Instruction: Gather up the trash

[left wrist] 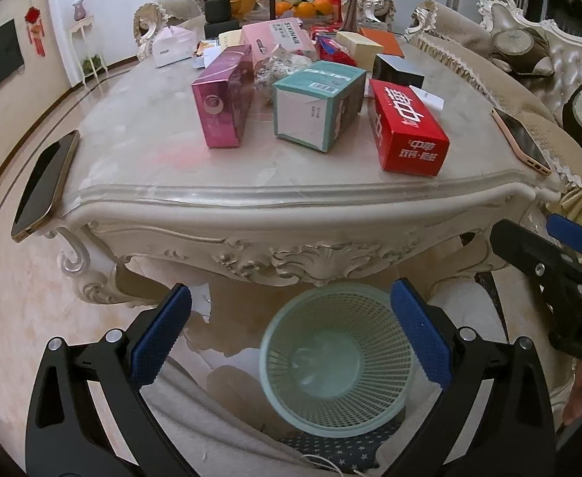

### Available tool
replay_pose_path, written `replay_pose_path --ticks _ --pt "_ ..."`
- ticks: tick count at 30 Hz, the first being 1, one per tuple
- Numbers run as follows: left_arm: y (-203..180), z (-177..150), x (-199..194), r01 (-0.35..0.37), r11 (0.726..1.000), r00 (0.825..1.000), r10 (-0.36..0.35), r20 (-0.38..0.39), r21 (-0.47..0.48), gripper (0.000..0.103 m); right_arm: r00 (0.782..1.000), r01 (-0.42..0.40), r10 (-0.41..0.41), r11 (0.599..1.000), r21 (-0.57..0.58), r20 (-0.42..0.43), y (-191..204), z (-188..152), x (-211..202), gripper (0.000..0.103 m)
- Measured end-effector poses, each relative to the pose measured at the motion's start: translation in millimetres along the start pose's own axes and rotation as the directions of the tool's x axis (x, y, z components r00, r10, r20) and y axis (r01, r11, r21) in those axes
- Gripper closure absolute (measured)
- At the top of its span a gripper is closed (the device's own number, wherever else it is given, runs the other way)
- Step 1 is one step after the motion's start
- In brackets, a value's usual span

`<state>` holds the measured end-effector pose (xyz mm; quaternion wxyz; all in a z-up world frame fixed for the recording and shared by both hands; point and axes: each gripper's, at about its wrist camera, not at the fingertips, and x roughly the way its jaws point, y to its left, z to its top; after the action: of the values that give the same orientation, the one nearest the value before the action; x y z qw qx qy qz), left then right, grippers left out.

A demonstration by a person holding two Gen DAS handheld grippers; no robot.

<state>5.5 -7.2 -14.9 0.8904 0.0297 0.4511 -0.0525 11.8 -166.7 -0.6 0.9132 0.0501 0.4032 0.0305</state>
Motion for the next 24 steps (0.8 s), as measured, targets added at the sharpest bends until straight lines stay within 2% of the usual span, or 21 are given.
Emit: replay_pose_path --ticks 13,24 --pt "-11.7 4.6 -1.6 0.017 1.0 1.0 -0.017 0.008 0.022 0.006 1.0 0.015 -0.016 0.999 0.029 0.021 -14.4 -2.1 -9.7 0.007" --pt "-2.8 3.7 -2.7 0.004 1.0 1.0 -0.004 0.006 0.008 0.006 1.0 -0.015 0.015 1.0 -0.004 0.021 0.4 5.4 -4.0 0.007"
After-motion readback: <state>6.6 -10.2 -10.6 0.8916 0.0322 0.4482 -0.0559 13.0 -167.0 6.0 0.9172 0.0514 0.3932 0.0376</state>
